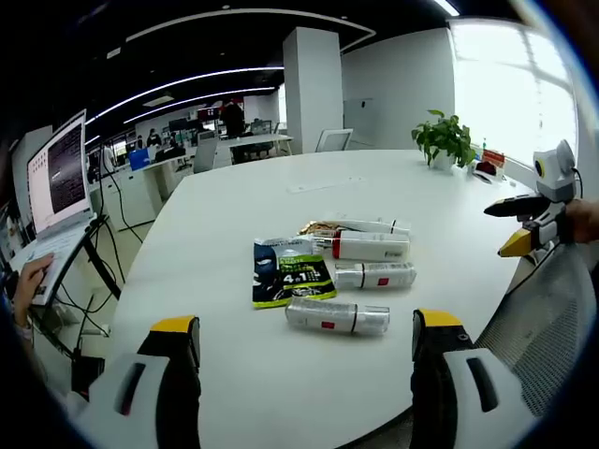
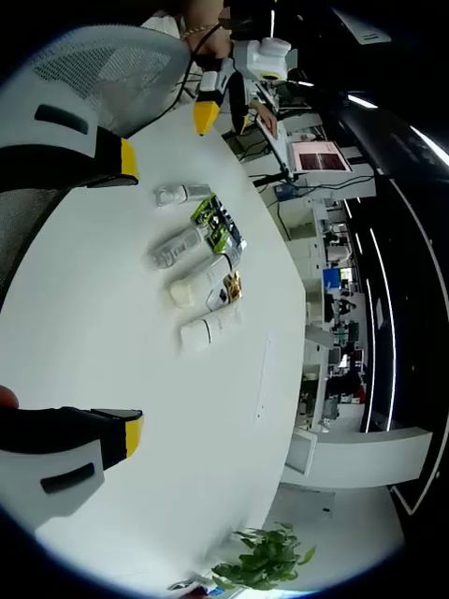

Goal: Arrange the skincare products in the storage area until every visible bottle or jar stands upright without overlapping.

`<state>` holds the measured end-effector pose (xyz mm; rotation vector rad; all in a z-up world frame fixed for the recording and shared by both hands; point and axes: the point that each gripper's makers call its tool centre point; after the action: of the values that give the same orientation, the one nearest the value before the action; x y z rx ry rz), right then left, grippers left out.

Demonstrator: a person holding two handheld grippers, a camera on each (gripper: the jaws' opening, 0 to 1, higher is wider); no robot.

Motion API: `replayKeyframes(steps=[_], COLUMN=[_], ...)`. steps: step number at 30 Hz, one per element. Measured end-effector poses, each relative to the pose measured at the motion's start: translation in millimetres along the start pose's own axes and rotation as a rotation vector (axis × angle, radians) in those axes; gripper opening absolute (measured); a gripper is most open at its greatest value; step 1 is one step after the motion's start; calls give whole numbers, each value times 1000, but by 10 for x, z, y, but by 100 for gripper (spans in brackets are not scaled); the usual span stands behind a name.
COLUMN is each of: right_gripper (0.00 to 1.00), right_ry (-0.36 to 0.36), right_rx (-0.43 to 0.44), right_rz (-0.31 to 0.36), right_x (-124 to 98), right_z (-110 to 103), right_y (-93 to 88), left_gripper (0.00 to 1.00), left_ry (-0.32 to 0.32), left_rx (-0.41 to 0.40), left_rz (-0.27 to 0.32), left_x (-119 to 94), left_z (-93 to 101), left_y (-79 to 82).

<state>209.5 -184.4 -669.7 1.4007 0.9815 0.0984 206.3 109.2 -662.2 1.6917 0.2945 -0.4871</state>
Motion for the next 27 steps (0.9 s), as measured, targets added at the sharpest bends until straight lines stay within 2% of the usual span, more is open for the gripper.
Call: replayKeyframes(steps=[13, 27], right_gripper=[99, 98], right_ry=[12, 31], right_rx=[17, -14], right_rz=[-7, -40], right_x=[42, 181], right_z=[24, -3], right_y=[6, 32], left_gripper=[88, 87], left_ry=[4, 12], left_rx=[1, -10], left_rz=[-2, -4], left_x=[-6, 6], left_z=[4, -46], left_y=[5, -2])
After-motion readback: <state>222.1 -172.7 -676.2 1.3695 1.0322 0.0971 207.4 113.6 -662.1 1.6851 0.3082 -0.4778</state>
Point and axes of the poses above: the point that each gripper's makers call its tool centre point, and the gripper's own axes: x roughly forward along the fingers, z roughly to its right, y roughly out of its top, and after that the axes turned 11 degrees about y, right-handed
